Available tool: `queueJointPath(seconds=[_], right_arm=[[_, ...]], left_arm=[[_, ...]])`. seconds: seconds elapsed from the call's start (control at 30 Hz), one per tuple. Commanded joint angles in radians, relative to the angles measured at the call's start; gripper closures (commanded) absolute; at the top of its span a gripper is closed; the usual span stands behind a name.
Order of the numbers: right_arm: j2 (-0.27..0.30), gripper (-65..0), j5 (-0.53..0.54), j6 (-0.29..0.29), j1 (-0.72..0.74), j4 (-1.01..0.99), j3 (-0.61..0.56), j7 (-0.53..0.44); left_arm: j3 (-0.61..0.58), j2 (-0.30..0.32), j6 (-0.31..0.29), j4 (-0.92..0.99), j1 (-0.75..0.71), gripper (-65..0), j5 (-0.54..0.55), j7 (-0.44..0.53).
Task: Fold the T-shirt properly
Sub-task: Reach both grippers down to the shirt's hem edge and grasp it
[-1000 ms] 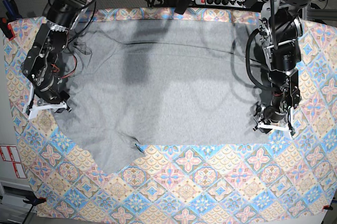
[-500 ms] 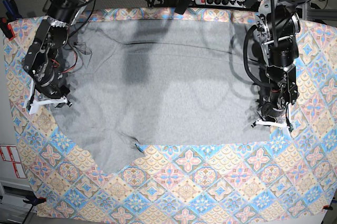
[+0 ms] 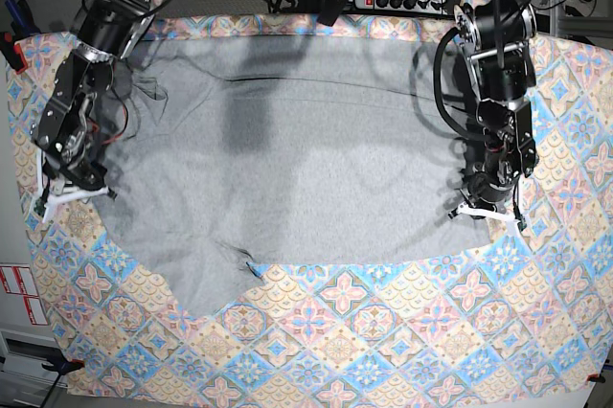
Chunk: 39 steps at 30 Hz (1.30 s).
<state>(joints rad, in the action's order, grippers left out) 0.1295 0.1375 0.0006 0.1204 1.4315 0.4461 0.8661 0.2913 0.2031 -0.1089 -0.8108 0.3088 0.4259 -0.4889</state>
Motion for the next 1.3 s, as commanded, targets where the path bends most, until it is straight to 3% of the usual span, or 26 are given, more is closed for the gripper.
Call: queueJointPath(seconds=[0.0, 0.07, 0.3, 0.5, 0.6, 0.8, 1.27], right_arm=[[0.031, -20.2, -0.012, 0.003, 0.037, 0.001, 0.000, -0.029], [0.071, -20.1, -0.026, 0.003, 0.054, -0.047, -0.002, -0.031], [0.134, -20.4, -0.026, 0.005, 0.180, -0.286, -0.028, -0.081], [0.233, -20.6, -0.025, 0.005, 0.233, -0.501, -0.343, -0.264], [0.238, -26.5, -0.025, 0.005, 0.269, -0.604, -0.419, -0.324], [0.238, -38.4, -0.026, 0.005, 0.281, -0.690, -0.422, -0.416], [0.238, -39.2, -0.023, 0.005, 0.322, -0.878, -0.422, -0.583]], left_arm=[[0.000, 0.008, -0.001, -0.029, 0.010, 0.0, 0.000, -0.004], [0.000, 0.008, -0.001, -0.049, -0.009, 0.0, 0.000, -0.004], [0.000, 0.012, -0.001, -0.051, -0.044, 0.0, 0.008, -0.004], [0.001, 0.012, -0.001, -0.138, -0.081, 0.0, 0.006, -0.004], [0.001, 0.012, -0.001, -0.143, -0.089, 0.0, 0.008, -0.004], [0.001, 0.012, -0.001, -0.143, -0.090, 0.0, 0.008, -0.004], [0.001, 0.011, -0.001, -0.143, -0.090, 0.0, 0.009, -0.004]])
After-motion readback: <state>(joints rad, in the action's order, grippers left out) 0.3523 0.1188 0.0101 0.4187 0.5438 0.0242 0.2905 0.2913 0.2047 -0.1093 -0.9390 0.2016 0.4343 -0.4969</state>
